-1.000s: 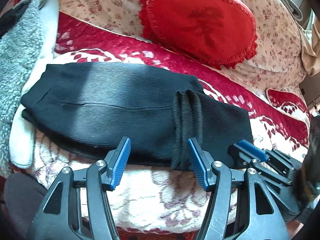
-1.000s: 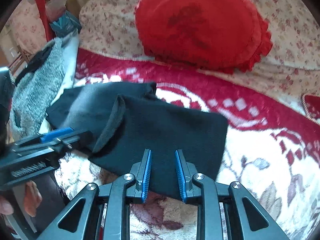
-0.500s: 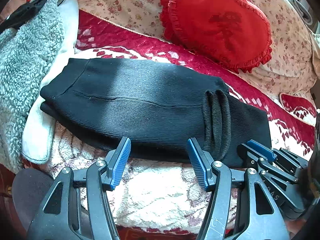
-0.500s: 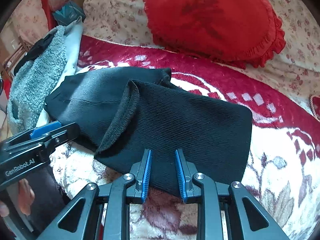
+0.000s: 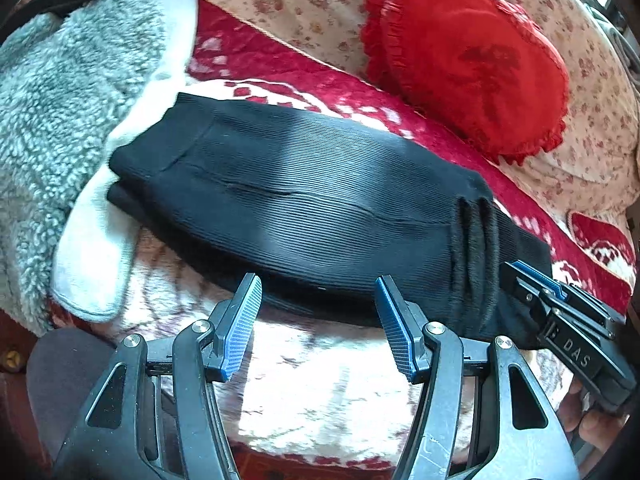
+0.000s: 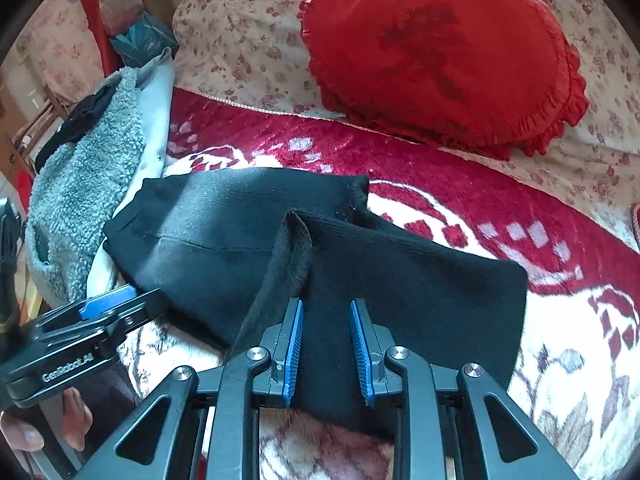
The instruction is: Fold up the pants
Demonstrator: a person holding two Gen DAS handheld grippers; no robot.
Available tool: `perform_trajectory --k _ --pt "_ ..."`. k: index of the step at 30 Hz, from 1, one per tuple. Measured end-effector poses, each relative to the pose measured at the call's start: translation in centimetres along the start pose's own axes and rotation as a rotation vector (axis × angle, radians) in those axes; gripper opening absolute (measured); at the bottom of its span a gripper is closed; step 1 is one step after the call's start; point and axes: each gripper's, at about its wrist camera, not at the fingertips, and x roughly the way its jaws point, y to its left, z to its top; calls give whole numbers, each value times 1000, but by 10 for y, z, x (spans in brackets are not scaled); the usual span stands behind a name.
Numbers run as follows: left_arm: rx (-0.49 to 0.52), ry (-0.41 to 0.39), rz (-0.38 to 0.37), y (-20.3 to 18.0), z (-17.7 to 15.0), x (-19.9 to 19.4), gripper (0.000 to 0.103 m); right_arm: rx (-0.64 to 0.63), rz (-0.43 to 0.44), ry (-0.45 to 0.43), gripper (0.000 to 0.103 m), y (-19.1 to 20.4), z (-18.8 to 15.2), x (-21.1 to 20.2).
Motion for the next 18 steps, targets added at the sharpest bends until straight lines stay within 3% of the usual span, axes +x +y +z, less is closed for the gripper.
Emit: perform_trajectory --k 9,18 --pt "-25 6 25 12 1 5 59 -10 -22 8 23 7 16 22" --pt "46 -28 35 -20 9 5 59 -5 -11 -38 23 5 11 -12"
